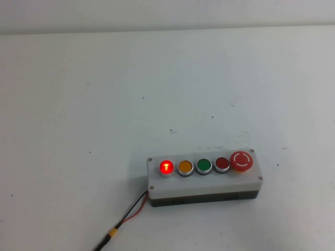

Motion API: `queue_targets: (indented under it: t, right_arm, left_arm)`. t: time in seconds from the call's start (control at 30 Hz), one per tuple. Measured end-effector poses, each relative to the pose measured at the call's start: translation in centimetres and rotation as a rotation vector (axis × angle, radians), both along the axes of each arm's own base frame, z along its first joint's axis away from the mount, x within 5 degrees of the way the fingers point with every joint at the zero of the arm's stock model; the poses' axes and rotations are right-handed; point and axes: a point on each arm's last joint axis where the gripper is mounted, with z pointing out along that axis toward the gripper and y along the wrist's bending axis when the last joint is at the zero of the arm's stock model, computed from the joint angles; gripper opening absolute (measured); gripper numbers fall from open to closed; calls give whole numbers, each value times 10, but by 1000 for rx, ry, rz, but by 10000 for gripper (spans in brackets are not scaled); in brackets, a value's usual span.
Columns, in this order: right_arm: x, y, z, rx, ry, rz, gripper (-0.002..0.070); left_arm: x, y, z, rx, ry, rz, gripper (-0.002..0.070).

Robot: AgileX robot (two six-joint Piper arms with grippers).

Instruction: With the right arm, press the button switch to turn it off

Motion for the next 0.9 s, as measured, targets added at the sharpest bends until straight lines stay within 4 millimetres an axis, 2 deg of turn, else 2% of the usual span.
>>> queue_targets:
  t: [0.23,0.37,0.47,0.57,0.67,0.9]
  right_arm:
    - [46,6,26,-278,386,199,-15]
    - [81,6,36,-355,494,242,-15]
    - [109,16,46,-390,505,289,-15]
    - [134,40,52,-439,509,383,-15]
    - [159,73,50,-525,526,466,-15]
    - [201,167,51,-694,492,644,-15]
  left_arm:
    - [0,0,0,0,0,0,-2]
    - [0,0,0,0,0,0,-2]
    - [0,0,0,0,0,0,-2]
    - [0,0,0,0,0,0,-2]
    - [0,0,0,0,0,0,-2]
    - [0,0,0,0,0,0,-2]
